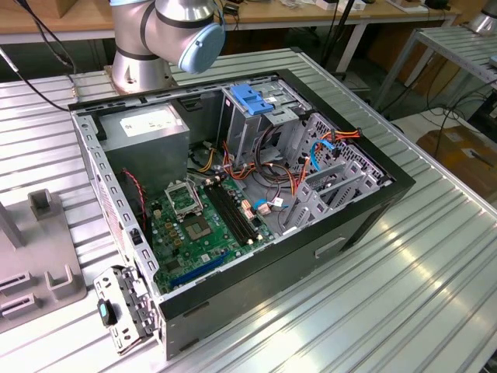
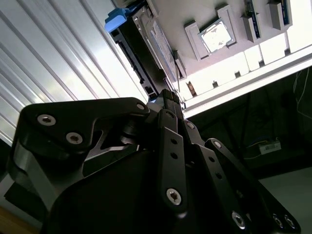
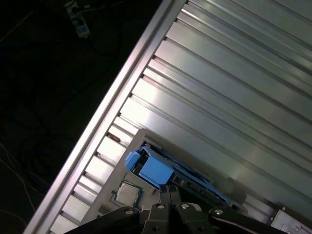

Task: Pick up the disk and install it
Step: 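Pick up the disk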

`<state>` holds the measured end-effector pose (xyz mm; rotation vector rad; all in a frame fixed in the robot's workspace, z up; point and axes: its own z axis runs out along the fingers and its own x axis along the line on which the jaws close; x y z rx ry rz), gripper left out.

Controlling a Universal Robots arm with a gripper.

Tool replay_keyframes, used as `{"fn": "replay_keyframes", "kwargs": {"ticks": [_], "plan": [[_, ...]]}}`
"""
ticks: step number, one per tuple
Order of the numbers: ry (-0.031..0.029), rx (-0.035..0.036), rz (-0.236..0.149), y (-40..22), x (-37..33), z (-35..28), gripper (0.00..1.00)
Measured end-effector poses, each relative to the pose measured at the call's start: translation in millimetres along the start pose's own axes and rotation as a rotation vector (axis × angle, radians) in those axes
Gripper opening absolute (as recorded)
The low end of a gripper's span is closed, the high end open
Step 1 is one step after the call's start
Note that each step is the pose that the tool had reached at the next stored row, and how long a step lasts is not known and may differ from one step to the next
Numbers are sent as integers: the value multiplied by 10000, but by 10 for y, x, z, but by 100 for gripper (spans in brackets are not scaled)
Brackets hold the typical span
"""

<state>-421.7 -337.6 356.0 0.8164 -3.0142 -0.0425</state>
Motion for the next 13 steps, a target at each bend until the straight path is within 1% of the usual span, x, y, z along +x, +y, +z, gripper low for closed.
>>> {"fn": "replay_keyframes", "kwargs": {"ticks": [4, 7, 13], "plan": [[4, 2, -144, 0, 0, 0, 11], [9, 4, -335, 0, 0, 1, 11], [27, 13, -982, 0, 0, 0, 11]]}}
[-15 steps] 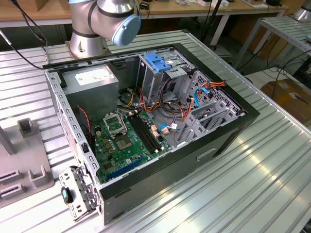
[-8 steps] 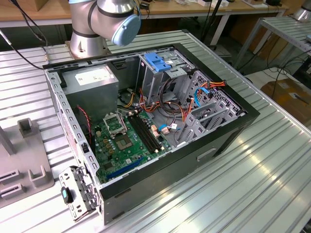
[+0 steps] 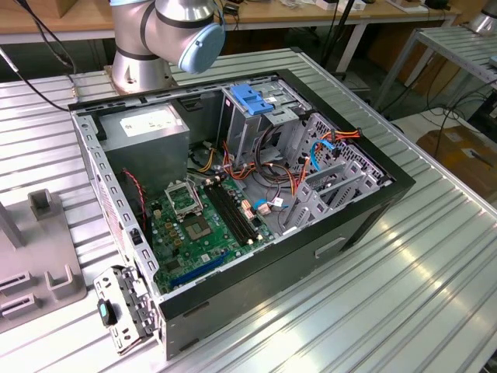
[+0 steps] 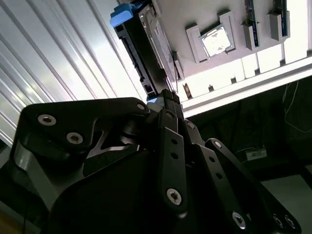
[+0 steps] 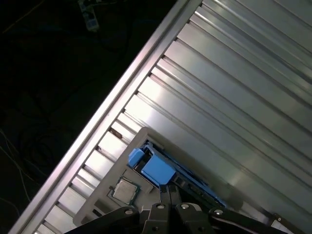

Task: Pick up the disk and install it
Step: 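Pick up the disk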

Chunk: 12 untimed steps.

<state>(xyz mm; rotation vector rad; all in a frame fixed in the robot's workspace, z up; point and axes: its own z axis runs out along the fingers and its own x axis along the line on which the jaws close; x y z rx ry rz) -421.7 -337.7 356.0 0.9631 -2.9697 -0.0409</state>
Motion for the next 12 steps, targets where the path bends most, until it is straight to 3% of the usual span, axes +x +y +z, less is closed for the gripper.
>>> {"fn": "replay_keyframes", "kwargs": {"ticks": [8, 12], "plan": [[21, 27, -1283, 0, 0, 0, 11], [21, 32, -1403, 0, 0, 0, 11]]}}
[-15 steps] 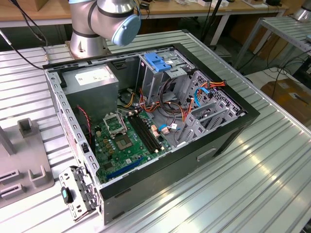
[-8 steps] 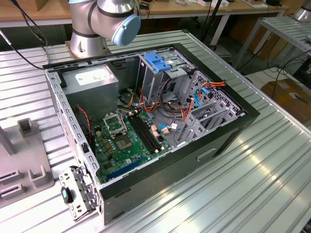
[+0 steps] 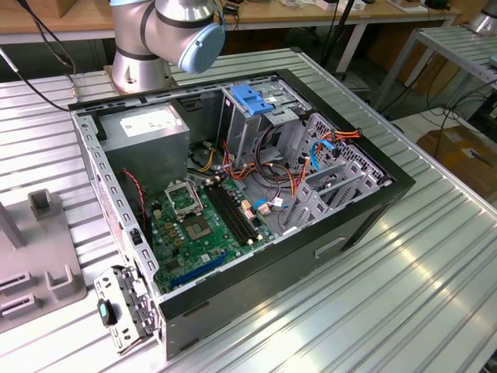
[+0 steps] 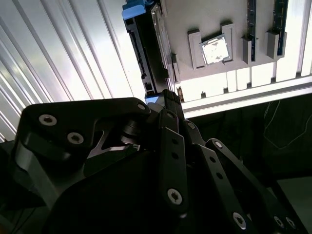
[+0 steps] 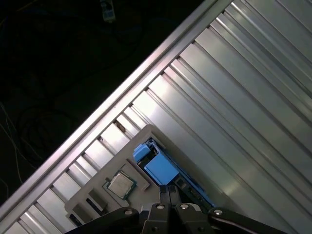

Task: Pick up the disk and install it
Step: 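Pick up the disk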

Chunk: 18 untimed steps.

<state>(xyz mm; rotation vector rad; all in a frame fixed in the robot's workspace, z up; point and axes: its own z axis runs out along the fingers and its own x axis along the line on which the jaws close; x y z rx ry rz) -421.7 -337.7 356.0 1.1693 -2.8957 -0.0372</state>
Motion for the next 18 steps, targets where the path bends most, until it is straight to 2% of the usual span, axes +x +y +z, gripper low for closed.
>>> {"fn": "replay_keyframes", "kwargs": {"ticks": [13, 18], "plan": [[1, 0, -22, 0, 0, 0, 11], [1, 11, -333, 0, 0, 0, 11]]}}
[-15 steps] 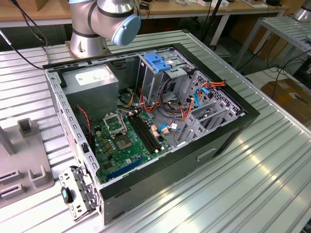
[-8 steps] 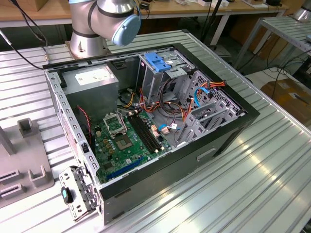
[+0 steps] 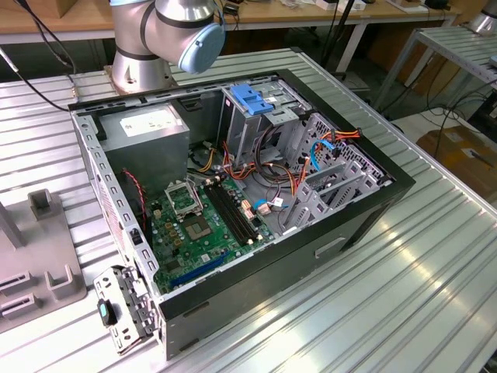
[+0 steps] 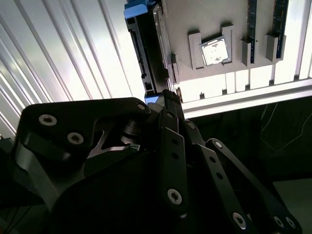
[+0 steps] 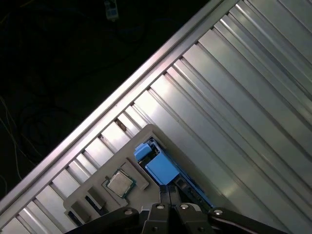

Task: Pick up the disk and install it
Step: 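Pick up the disk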

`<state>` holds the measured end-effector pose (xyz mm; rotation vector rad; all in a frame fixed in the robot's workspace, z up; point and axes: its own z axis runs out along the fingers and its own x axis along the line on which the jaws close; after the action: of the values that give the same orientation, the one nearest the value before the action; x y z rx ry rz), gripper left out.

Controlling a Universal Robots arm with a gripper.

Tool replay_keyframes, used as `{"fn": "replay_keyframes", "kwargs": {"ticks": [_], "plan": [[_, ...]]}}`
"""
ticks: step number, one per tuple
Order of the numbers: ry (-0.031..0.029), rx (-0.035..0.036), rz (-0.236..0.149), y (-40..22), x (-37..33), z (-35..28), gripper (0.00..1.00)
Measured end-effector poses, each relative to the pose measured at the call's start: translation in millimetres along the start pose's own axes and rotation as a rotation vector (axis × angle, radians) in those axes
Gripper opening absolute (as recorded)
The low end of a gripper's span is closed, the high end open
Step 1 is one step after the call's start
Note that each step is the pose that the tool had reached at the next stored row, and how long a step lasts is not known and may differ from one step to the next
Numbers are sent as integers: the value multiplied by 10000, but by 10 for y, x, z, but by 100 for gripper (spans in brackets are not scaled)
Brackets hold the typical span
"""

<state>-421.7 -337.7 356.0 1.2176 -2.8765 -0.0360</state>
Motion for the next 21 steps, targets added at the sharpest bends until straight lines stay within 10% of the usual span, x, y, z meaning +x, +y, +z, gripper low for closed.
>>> {"fn": "replay_keyframes", "kwargs": {"ticks": [21], "plan": [[27, 28, -1562, 0, 0, 0, 11]]}}
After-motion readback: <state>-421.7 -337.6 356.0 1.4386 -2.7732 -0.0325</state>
